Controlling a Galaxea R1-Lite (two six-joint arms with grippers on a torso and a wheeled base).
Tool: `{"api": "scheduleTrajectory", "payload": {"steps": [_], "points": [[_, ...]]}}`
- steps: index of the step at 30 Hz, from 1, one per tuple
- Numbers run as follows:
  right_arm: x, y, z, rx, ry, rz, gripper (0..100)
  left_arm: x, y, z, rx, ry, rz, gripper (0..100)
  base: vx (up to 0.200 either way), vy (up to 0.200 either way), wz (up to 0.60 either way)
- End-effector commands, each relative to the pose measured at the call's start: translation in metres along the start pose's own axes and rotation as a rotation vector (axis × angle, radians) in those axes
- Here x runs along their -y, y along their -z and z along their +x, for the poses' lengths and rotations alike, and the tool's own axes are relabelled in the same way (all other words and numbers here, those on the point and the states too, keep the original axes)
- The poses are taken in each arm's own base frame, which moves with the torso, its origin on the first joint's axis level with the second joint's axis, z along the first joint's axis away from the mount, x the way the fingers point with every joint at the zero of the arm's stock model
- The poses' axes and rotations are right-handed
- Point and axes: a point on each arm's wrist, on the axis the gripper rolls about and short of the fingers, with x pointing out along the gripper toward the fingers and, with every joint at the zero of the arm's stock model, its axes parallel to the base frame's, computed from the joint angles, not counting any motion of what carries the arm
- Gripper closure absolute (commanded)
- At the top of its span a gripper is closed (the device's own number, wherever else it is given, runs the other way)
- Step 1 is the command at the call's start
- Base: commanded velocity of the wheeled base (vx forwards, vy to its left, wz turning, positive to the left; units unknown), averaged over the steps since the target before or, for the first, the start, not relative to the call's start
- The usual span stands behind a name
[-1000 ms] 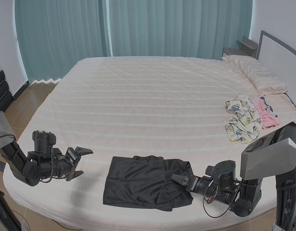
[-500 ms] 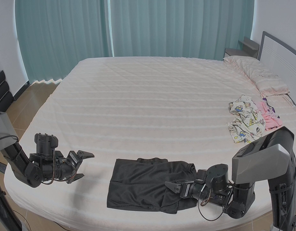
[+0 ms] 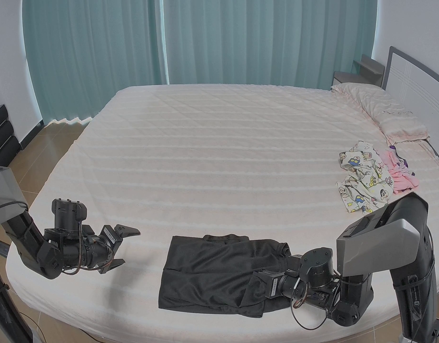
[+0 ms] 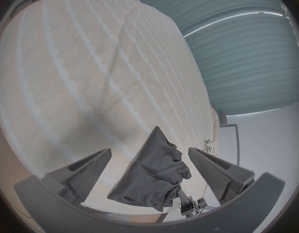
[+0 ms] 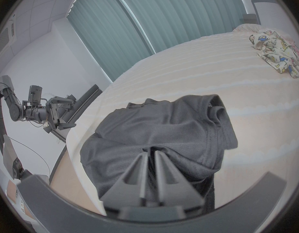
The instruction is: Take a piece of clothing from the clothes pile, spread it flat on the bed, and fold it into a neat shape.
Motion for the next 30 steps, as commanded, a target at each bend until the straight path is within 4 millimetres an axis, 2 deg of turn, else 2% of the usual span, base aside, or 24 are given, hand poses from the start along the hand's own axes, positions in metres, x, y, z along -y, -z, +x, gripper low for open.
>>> {"api": "scheduleTrajectory", "payload": {"steps": [1, 9, 13, 20, 26, 27, 30], "points": [[0.003, 0.004, -0.003, -0.008, 0.034, -0.009, 100, -0.001, 0.000, 0.001, -0.003, -0.003, -0.001, 0, 0.000, 0.000, 0.00], [0.005, 0.002, -0.019, -0.013, 0.063, -0.012, 100, -0.001, 0.000, 0.001, -0.003, -0.003, -0.001, 0, 0.000, 0.000, 0.00], [0.007, 0.007, -0.048, -0.082, 0.069, -0.016, 100, -0.001, 0.000, 0.001, -0.003, -0.003, -0.001, 0, 0.000, 0.000, 0.00], [0.017, 0.016, -0.063, -0.150, 0.115, -0.003, 100, -0.002, 0.001, 0.001, -0.005, -0.007, 0.026, 0, 0.000, 0.000, 0.00], [0.019, 0.021, -0.065, -0.178, 0.121, -0.002, 100, -0.003, 0.001, 0.002, -0.007, -0.013, 0.033, 0, 0.000, 0.000, 0.00], [0.019, 0.021, -0.065, -0.184, 0.116, -0.004, 0, -0.003, 0.001, 0.002, -0.007, -0.013, 0.033, 0, 0.000, 0.000, 0.00], [0.019, 0.021, -0.065, -0.186, 0.107, -0.005, 0, -0.003, 0.001, 0.002, -0.007, -0.013, 0.033, 0, 0.000, 0.000, 0.00]]}}
